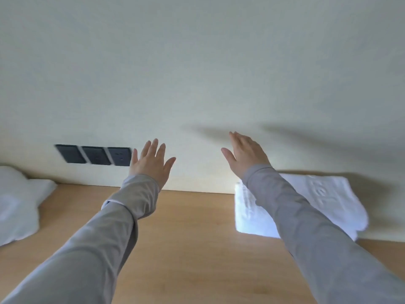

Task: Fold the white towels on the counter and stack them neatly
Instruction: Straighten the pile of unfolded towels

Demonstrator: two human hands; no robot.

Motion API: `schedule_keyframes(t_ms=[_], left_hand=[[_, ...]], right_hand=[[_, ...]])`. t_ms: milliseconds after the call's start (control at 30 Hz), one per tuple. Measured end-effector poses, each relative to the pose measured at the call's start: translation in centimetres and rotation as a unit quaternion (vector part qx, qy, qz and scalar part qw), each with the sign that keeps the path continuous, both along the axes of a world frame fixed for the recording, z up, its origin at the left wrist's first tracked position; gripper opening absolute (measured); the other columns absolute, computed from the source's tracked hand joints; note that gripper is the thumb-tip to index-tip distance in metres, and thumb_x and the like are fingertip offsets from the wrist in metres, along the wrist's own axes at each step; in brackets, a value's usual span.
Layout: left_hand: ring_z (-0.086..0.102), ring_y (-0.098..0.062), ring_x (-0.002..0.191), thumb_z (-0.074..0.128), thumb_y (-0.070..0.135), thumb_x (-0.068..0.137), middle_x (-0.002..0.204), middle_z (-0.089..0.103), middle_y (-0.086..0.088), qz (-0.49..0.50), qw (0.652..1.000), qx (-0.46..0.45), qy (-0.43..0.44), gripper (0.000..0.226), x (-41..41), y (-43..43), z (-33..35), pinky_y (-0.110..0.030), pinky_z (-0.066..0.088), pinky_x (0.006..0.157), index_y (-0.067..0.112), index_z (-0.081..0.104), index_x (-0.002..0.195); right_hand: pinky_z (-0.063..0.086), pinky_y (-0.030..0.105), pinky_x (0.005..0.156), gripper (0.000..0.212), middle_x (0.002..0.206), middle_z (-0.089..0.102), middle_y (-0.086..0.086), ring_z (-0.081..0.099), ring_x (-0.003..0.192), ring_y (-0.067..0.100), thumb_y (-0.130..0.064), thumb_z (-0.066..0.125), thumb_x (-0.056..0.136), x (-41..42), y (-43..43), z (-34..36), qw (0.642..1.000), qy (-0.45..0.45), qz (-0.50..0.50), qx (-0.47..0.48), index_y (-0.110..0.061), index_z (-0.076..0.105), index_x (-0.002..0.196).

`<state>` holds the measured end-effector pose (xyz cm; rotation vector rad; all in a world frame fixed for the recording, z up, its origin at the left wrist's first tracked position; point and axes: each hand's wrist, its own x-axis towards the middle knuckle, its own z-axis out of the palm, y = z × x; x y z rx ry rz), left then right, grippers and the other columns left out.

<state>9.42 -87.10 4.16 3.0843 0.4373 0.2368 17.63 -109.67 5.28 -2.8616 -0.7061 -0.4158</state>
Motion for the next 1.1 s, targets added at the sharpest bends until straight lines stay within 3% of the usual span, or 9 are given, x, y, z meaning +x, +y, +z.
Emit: schedule_keyframes(t_ms=[433, 667, 867, 1100], left_hand=[[0.004, -0.014, 0.145, 0.021, 0.046, 0.099, 0.158, 0.012, 0.003, 0.248, 0.965, 0.029, -0.080, 0.057, -29.6, 31.2, 7.3, -0.041, 0.003, 0.118, 0.019, 0.018, 0.149], [0.002, -0.014, 0.146, 0.021, 0.047, 0.099, 0.158, 0.009, 0.003, 0.370, 0.926, 0.005, -0.073, 0.057, -43.0, 41.0, 6.0, -0.042, 0.005, 0.118, 0.020, 0.017, 0.149], [0.003, -0.015, 0.146, 0.021, 0.046, 0.099, 0.158, 0.011, 0.002, 0.399, 0.913, -0.017, -0.083, 0.057, -47.0, 46.5, 5.0, -0.043, 0.004, 0.118, 0.020, 0.018, 0.149], [0.004, -0.015, 0.146, 0.022, 0.045, 0.099, 0.158, 0.011, 0.002, 0.390, 0.917, -0.021, -0.080, 0.056, -44.6, 54.7, 2.7, -0.040, 0.005, 0.118, 0.019, 0.017, 0.149]], right_hand=[[0.028, 0.035, 0.103, 0.051, 0.145, 0.037, 0.005, 0.034, 0.131, 0.022, -0.038, 0.031, 0.098, -19.7, 37.8, 7.7, 0.965, -0.057, 0.257, 0.026, -0.011, 0.028, 0.141], [0.027, 0.036, 0.106, 0.053, 0.143, 0.039, 0.006, 0.033, 0.132, 0.021, -0.038, 0.031, 0.098, -29.4, 50.3, 7.3, 0.937, -0.076, 0.340, 0.007, -0.010, 0.027, 0.142], [0.024, 0.035, 0.109, 0.054, 0.146, 0.034, 0.004, 0.029, 0.135, 0.020, -0.039, 0.033, 0.097, -31.1, 56.5, 5.2, 0.932, -0.057, 0.357, -0.005, -0.011, 0.026, 0.143], [0.023, 0.033, 0.111, 0.056, 0.150, 0.030, 0.004, 0.027, 0.137, 0.019, -0.041, 0.032, 0.097, -27.9, 64.8, 1.3, 0.936, -0.022, 0.350, -0.018, -0.012, 0.022, 0.145]])
